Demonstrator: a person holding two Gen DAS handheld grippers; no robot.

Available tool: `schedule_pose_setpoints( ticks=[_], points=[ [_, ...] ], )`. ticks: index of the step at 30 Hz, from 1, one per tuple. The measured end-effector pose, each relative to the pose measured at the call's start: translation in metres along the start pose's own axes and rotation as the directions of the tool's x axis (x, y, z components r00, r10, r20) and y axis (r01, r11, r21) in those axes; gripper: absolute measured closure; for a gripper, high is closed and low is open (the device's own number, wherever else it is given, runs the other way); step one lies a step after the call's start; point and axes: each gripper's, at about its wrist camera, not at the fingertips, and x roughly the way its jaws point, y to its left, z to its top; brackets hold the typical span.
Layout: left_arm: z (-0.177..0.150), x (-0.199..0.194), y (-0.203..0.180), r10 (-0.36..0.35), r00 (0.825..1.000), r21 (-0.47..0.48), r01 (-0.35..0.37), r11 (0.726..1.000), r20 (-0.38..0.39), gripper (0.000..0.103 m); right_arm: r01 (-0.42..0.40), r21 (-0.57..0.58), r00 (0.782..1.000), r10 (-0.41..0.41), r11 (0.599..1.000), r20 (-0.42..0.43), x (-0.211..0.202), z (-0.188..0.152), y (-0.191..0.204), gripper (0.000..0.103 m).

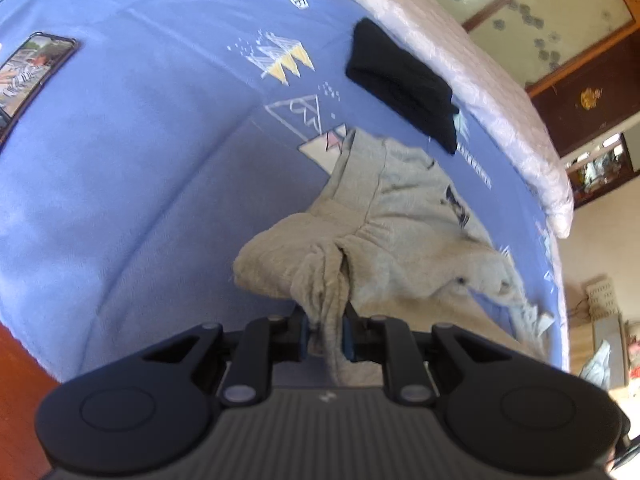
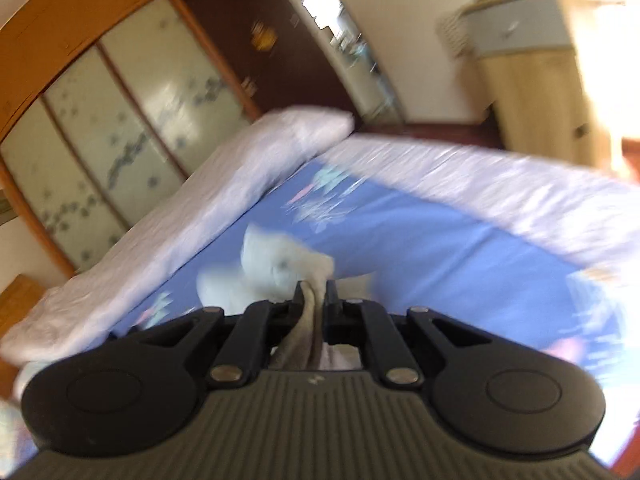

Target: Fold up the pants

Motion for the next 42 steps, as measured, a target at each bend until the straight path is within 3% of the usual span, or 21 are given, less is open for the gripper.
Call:
schedule_pose_setpoints(
  ticks=[2, 5, 6, 7, 10, 13, 16, 18, 21, 22, 24, 27, 29, 30, 32, 33, 34, 35, 38, 40, 42],
  points=[
    [-0.007, 0.009, -0.002, 0.065, 0.998, 0.038, -0.065, 0.997, 0.000, 0.088, 0.092, 0.021, 0.992, -0.090, 0.995, -0.084, 0.004, -0.024, -0.032, 0.087],
    [-0.018, 0.024, 0.004, 0.104, 0.993, 0.036, -0.102, 0.994, -0.061, 0.088, 0.247, -0.002, 0.940, -0.241, 0.969, -0.241, 0.013, -0.063, -0.070, 0.087],
    [-0.021, 0.025, 0.006, 0.109, 0.992, 0.036, -0.107, 0.994, -0.070, 0.087, 0.217, 0.013, 0.956, -0.210, 0.976, -0.206, 0.003, -0.069, -0.079, 0.089],
    [-0.022, 0.026, 0.008, 0.117, 0.990, 0.038, -0.114, 0.993, -0.073, 0.086, 0.214, 0.035, 0.962, -0.204, 0.976, -0.183, -0.007, -0.069, -0.084, 0.083],
    [-0.022, 0.025, 0.011, 0.109, 0.991, 0.029, -0.107, 0.994, -0.074, 0.086, 0.288, 0.024, 0.954, -0.285, 0.957, -0.089, -0.021, -0.053, -0.084, 0.065],
    [-0.021, 0.026, 0.012, 0.113, 0.991, 0.015, -0.112, 0.994, -0.074, 0.086, 0.300, -0.011, 0.953, -0.301, 0.954, -0.036, -0.017, -0.029, -0.079, 0.065],
    [-0.025, 0.030, 0.012, 0.136, 0.987, 0.015, -0.136, 0.991, -0.081, 0.085, 0.292, -0.078, 0.952, -0.298, 0.953, -0.070, 0.005, -0.013, -0.065, 0.065],
    [-0.026, 0.031, 0.012, 0.145, 0.986, 0.006, -0.145, 0.989, -0.084, 0.085, 0.337, -0.139, 0.930, -0.352, 0.931, -0.107, 0.028, -0.013, -0.065, 0.065],
    [-0.026, 0.031, 0.012, 0.157, 0.984, -0.001, -0.158, 0.988, -0.085, 0.085, 0.365, -0.109, 0.900, -0.380, 0.925, -0.212, 0.058, -0.024, -0.089, 0.065],
    [-0.026, 0.031, 0.011, 0.162, 0.983, -0.001, -0.163, 0.987, -0.085, 0.085, 0.364, -0.103, 0.897, -0.379, 0.926, -0.229, 0.064, -0.030, -0.092, 0.069],
    [-0.025, 0.031, 0.008, 0.177, 0.981, 0.006, -0.177, 0.984, -0.085, 0.085, 0.318, -0.131, 0.916, -0.340, 0.939, -0.213, 0.058, -0.029, -0.084, 0.098],
    [-0.025, 0.033, 0.004, 0.197, 0.977, 0.016, -0.197, 0.980, -0.084, 0.085, 0.356, -0.049, 0.934, -0.357, 0.933, -0.012, 0.025, -0.012, -0.083, 0.099],
    [-0.026, 0.035, 0.005, 0.192, 0.977, 0.020, -0.191, 0.981, -0.089, 0.084, 0.433, 0.042, 0.899, -0.435, 0.900, 0.046, 0.010, -0.002, -0.101, 0.099],
    [-0.027, 0.036, 0.005, 0.191, 0.977, 0.020, -0.190, 0.982, -0.094, 0.084, 0.500, 0.044, 0.865, -0.501, 0.865, 0.034, 0.010, -0.003, -0.109, 0.099],
    [-0.027, 0.038, 0.006, 0.197, 0.976, 0.026, -0.195, 0.980, -0.093, 0.083, 0.674, -0.064, 0.739, -0.673, 0.736, 0.042, 0.016, -0.012, -0.116, 0.095],
    [-0.028, 0.038, 0.006, 0.196, 0.976, 0.026, -0.195, 0.981, -0.092, 0.082, 0.718, -0.113, 0.695, -0.717, 0.687, 0.060, 0.016, -0.016, -0.117, 0.091],
    [-0.028, 0.038, 0.006, 0.196, 0.976, 0.027, -0.194, 0.981, -0.091, 0.082, 0.730, -0.127, 0.682, -0.728, 0.672, 0.072, 0.012, -0.019, -0.118, 0.082],
    [-0.028, 0.038, 0.006, 0.196, 0.976, 0.030, -0.194, 0.980, -0.091, 0.082, 0.714, -0.107, 0.700, -0.710, 0.692, 0.081, 0.005, -0.019, -0.118, 0.079],
    [-0.027, 0.038, 0.005, 0.200, 0.976, 0.037, -0.197, 0.980, -0.092, 0.082, 0.575, -0.116, 0.818, -0.570, 0.810, 0.072, -0.004, -0.018, -0.090, 0.078],
    [-0.027, 0.038, 0.005, 0.200, 0.976, 0.039, -0.197, 0.980, -0.089, 0.082, 0.436, -0.215, 0.895, -0.446, 0.874, 0.004, 0.009, -0.019, -0.059, 0.077],
    [-0.029, 0.037, 0.005, 0.200, 0.976, 0.043, -0.197, 0.979, -0.085, 0.081, 0.268, -0.296, 0.941, -0.315, 0.917, -0.123, 0.030, -0.029, -0.027, 0.069]
  ],
)
